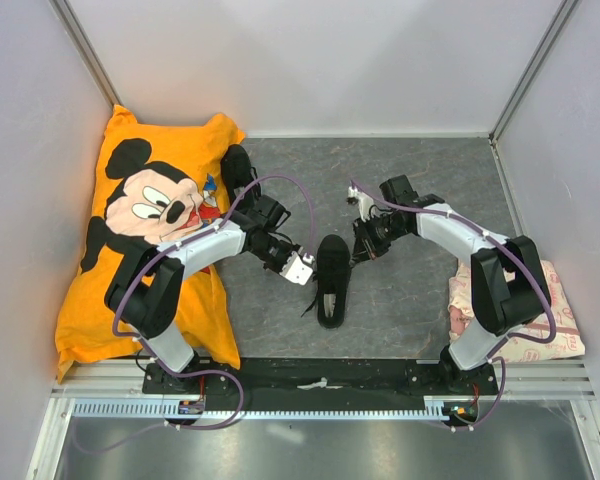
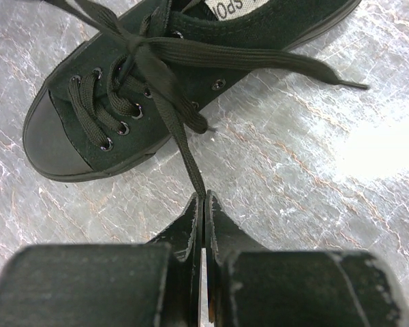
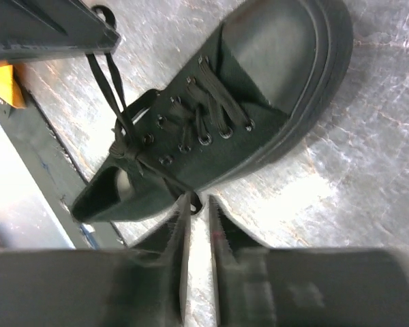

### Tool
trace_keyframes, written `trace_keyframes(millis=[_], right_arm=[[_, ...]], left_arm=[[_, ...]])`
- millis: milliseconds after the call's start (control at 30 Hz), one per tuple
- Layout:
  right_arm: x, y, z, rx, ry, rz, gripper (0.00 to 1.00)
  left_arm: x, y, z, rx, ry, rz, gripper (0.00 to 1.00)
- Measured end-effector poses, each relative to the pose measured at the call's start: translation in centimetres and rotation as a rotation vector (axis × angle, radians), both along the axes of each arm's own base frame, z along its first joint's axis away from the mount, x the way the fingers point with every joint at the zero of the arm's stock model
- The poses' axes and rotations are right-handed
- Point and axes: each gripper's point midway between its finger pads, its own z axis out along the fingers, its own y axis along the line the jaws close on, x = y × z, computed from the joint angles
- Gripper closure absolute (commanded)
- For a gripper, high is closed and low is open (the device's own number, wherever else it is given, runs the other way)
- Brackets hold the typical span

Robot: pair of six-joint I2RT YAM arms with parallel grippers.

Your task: Tie the shoes

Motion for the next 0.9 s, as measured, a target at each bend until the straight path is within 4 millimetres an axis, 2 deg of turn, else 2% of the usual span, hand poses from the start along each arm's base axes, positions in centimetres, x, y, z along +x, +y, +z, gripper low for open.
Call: trace_keyframes(millis=[33,100,267,500,700,900], right_arm=[[0.2,0.2,0.2,0.015,0.012,-0.018,0.57],[0.3,0.5,0.5,0.035,0.033,-0.045,0.55],[0.4,0.7,0.7,0.05,0.039,-0.069,0.56],[-0.9,1.3,1.2,0.081,0.078,-0.064,0.52],[-1.8,2.7,2.7,0.092,-0.047,0.044,0.57],[-2.3,3.5,2.0,0.054,-0.107,0.123,0.56]], left_arm=[[0.0,0.0,0.0,0.001,0.003,0.003,0.98],[0.0,0.1,0.0,0.002,0.007,0.008,0.98],[-0.1,0.1,0.0,0.0,0.014,0.013,0.99],[-0.1,0.1,0.0,-0.001,0.022,0.019,0.98],[-0.2,0.1,0.0,0.0,0.028,0.025,0.99],[-0.2,0.1,0.0,0.0,0.03,0.026,0.98]])
